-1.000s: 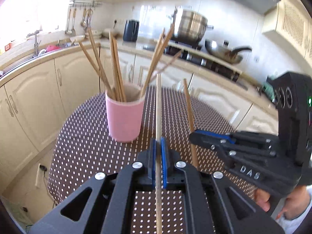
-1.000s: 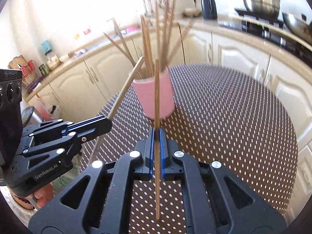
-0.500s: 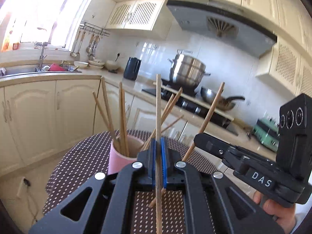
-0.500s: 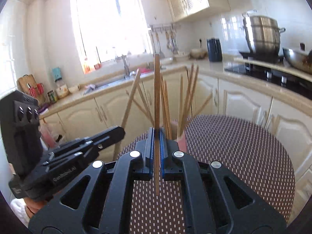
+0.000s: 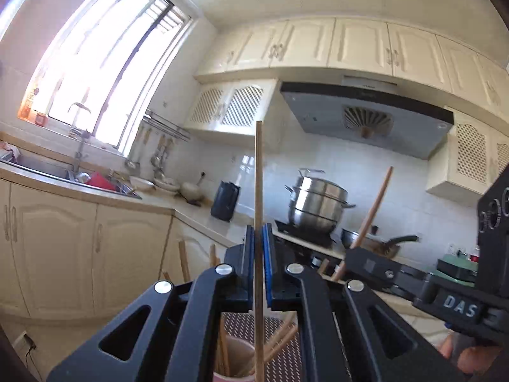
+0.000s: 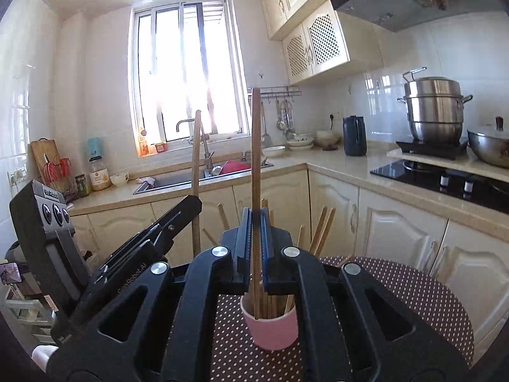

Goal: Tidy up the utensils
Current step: 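Lift both chopsticks upright and lower them into the pink cup, then open the left tool into the cup while the right tool releases its chopstick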

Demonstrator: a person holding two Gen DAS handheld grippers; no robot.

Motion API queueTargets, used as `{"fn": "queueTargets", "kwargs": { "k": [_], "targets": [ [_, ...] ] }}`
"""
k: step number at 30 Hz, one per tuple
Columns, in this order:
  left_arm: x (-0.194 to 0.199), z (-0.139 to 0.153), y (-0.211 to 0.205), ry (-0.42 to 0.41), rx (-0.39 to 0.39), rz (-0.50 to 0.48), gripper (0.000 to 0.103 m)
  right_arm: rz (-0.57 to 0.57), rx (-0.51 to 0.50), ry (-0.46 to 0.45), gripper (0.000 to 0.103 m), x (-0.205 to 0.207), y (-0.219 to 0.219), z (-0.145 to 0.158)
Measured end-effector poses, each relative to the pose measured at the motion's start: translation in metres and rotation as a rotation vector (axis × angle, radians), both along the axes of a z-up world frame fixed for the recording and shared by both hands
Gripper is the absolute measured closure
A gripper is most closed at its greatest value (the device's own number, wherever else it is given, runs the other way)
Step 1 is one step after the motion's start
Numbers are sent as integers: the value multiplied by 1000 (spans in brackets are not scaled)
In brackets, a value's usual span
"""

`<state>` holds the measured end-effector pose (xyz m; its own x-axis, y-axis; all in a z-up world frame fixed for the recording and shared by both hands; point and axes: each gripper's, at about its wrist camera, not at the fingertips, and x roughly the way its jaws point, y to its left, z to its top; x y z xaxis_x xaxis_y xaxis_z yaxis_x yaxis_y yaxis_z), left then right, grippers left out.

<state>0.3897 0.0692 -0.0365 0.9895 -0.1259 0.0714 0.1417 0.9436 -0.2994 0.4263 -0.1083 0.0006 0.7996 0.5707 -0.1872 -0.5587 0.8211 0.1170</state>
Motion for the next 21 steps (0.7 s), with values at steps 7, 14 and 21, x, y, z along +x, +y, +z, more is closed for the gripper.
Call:
{"fn": "queueTargets", "kwargs": {
  "k": [7,14,21],
  "targets": [
    [37,-6,-3,-24,7,43,97,7,-48,23,98,30,13,-21],
    [58,-40,-7,34,34,60,97,12,-80,73,98,42,15,-49],
    [58,-48,-6,37,44,48,97,17,-85,92,98,44,15,-61]
  ]
}}
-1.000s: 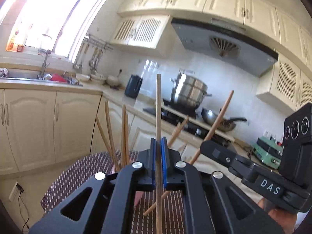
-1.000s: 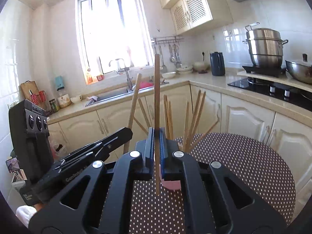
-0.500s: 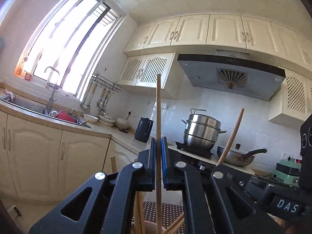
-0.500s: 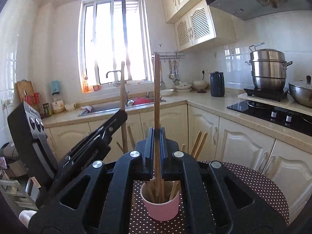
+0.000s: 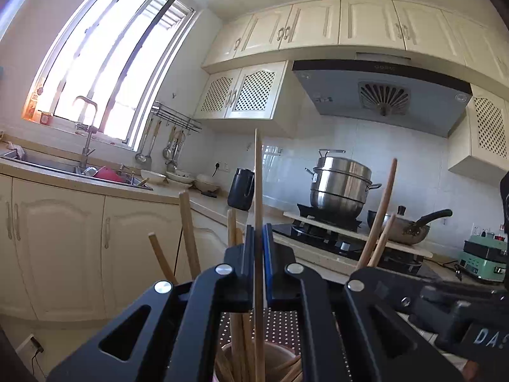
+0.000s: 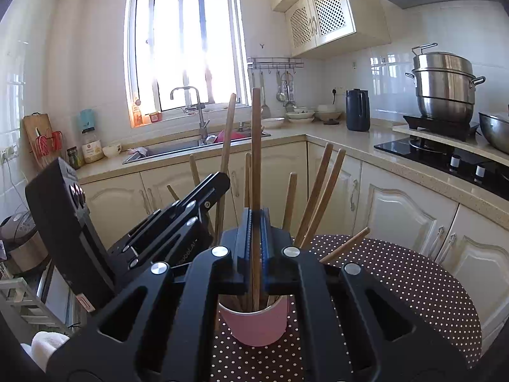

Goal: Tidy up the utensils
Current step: 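Open the left tool into the cup while the right tool releases its chopstick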

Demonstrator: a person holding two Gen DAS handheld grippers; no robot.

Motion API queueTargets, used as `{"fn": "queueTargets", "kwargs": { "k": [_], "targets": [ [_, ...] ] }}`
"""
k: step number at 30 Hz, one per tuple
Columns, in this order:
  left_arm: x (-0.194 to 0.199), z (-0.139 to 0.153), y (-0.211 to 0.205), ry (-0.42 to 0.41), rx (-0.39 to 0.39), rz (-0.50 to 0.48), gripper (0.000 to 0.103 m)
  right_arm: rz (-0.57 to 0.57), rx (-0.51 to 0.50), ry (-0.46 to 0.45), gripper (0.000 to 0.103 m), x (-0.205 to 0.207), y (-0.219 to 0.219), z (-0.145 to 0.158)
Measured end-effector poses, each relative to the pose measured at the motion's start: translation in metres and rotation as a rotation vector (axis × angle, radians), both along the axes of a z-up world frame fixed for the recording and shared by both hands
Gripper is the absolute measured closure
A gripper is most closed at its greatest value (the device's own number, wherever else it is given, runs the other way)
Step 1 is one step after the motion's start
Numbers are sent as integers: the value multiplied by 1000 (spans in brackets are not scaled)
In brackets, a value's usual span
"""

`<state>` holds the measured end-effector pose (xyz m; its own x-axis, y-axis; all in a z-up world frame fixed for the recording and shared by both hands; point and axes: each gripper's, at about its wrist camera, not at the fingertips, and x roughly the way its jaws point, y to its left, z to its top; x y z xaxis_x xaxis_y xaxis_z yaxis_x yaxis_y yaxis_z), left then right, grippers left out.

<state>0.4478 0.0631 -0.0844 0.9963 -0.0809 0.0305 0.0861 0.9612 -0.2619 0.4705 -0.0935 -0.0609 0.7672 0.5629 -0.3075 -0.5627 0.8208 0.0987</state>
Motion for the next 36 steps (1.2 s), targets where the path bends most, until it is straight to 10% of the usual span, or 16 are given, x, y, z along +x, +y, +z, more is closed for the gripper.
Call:
{"fn": "queueTargets", "kwargs": {
  "k": [9,28,31,36],
  "targets": [
    [-3,20,-3,-134,10,47,97,4,15,10,98,4,-4,-3],
    [4,-31,-8,149,107,-36,96,-16,-6,61,98,4,-1,-33],
    [-2,-35,-9,197,137,-26,68,-28,-15,75,97,1,0,-39],
    [-23,-32,-9,233,175,-20,53,-48,-17,75,96,-12,-4,-41]
  ]
}}
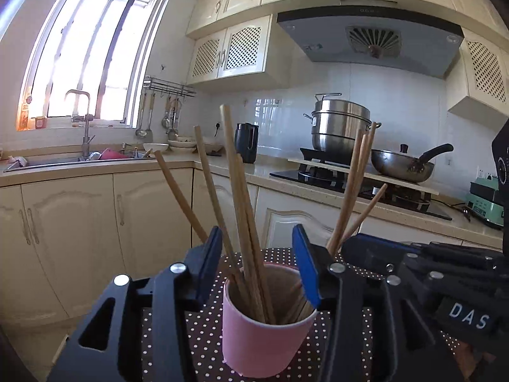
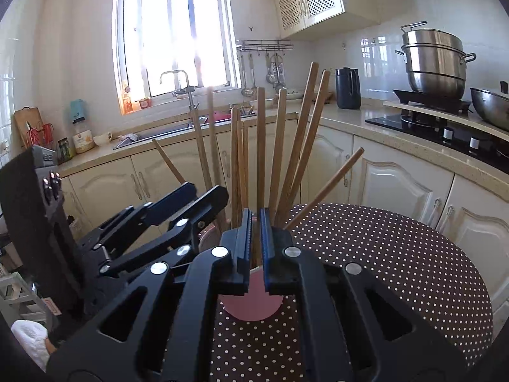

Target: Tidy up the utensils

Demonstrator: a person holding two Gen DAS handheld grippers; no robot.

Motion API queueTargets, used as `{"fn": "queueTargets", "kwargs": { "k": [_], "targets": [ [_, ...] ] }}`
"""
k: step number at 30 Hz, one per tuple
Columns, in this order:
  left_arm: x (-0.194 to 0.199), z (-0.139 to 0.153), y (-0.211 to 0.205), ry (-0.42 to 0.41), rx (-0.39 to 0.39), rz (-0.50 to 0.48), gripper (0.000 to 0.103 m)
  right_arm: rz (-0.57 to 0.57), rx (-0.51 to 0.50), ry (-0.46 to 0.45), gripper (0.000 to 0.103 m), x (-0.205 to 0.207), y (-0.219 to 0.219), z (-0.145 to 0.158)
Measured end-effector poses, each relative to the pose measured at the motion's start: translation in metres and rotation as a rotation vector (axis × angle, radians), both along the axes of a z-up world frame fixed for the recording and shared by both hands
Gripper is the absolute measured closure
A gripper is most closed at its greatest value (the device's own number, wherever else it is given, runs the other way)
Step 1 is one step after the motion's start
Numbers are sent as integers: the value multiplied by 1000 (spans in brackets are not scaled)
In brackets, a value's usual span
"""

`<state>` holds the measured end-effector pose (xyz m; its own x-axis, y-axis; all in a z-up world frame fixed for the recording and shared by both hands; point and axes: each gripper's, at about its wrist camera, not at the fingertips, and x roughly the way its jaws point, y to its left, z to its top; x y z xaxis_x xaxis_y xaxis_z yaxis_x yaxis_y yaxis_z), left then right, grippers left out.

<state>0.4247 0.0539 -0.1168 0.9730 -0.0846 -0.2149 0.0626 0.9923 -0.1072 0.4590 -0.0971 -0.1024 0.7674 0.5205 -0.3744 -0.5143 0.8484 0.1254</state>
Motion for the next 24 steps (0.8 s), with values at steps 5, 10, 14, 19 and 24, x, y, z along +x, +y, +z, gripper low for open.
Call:
{"fn": "queueTargets", "kwargs": {
  "k": [5,10,14,19,24],
  "targets": [
    [-28,11,3,17,11,13,42,-22,10,-13,95,-19,-9,10],
    [-67,31,5,26,14,23,31,-47,31,-68,56,-60,-21,29],
    [-104,51,0,30,40,19,27,-70,42,-113,52,-96,-30,48],
    [-153,71,-10,27,79,16,22,-142,9,-200,40,-157,-41,66],
    [-207,89,-17,3,41,9,22,-214,-17,-269,25,-218,-53,71]
  ]
}}
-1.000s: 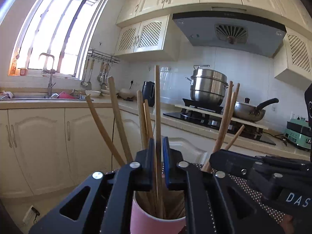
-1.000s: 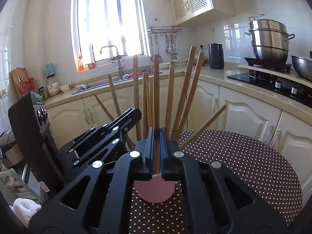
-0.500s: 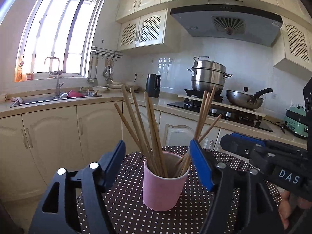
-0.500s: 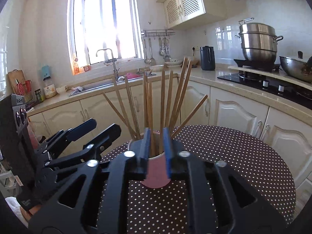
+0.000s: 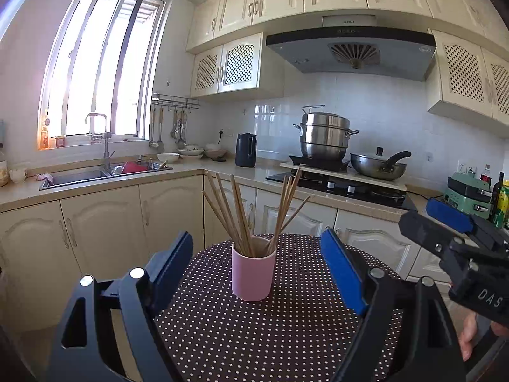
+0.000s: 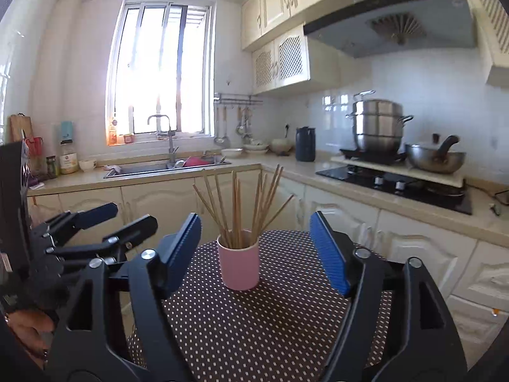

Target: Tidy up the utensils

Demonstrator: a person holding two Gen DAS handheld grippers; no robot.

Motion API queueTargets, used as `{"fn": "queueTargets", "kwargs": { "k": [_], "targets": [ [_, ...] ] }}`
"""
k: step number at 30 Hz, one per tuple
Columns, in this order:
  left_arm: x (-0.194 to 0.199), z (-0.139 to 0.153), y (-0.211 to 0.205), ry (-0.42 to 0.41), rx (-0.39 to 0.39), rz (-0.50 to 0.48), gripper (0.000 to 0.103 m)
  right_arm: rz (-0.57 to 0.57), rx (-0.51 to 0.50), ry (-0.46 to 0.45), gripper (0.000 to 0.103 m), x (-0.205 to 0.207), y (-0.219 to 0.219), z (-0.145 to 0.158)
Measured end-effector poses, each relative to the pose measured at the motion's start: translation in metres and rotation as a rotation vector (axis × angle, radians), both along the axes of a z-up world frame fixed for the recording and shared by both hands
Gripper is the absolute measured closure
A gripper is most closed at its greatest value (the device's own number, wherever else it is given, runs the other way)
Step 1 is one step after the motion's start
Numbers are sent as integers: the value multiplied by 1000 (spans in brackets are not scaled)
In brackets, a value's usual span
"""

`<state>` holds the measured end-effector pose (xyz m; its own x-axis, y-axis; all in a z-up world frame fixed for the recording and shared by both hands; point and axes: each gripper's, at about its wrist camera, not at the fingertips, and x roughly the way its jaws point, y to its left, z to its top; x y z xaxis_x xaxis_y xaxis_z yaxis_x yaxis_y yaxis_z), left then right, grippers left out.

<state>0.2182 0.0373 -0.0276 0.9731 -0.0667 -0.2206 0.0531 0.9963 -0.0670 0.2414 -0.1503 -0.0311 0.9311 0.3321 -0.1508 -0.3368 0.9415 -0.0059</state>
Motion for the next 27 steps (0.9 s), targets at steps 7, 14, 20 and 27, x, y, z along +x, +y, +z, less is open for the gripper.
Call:
{"fn": "queueTargets", "kwargs": {
  "k": [7,14,20,27],
  "targets": [
    [-68,8,-22,-40,4,-45,21,-75,-5,-59,19,-74,-16,-2],
    [-126,13,-42,-115,58,-34,20,-107,8,-99,16,-122,-29,4],
    [-166,20,-51,-150,82,-12,20,-114,5,-117,15,-154,-32,7],
    [-193,32,-53,-198,72,0,20,-104,18,-142,15,-180,-31,13]
  ]
}}
